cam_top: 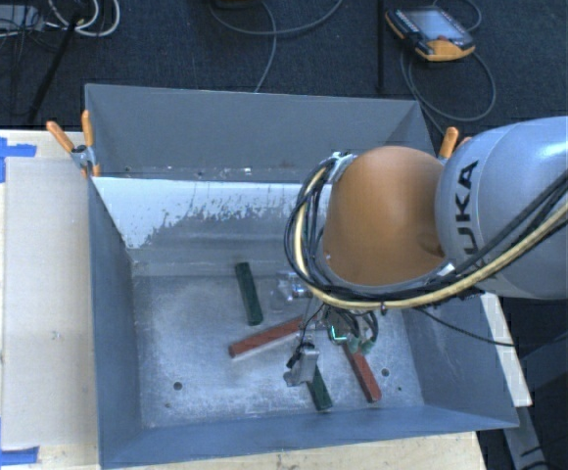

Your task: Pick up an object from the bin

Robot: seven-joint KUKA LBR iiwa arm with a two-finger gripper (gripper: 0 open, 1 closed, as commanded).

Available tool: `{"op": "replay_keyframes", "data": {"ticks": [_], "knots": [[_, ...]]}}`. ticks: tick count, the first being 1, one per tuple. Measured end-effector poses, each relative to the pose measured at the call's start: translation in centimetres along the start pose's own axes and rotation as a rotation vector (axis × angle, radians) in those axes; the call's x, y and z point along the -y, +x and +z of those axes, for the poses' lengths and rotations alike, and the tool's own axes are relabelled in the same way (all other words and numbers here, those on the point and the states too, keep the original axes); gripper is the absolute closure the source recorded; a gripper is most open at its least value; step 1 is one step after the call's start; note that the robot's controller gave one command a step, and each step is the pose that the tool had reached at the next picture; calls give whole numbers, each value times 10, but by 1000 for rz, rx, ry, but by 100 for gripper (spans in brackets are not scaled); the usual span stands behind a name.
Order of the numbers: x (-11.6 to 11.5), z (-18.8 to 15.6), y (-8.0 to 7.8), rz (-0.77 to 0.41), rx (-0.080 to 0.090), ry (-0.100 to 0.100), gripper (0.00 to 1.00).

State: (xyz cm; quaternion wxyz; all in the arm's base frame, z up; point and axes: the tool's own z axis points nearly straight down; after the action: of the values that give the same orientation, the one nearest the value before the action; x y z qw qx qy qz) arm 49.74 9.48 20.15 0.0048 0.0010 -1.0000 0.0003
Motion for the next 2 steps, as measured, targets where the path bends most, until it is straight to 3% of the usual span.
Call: {"op": "replay_keyframes", "data": {"ticks": [1, 2], "knots": [[39, 136, -44, -37, 3, 0, 0], [38, 132, -45, -33, 9, -1, 100]]}}
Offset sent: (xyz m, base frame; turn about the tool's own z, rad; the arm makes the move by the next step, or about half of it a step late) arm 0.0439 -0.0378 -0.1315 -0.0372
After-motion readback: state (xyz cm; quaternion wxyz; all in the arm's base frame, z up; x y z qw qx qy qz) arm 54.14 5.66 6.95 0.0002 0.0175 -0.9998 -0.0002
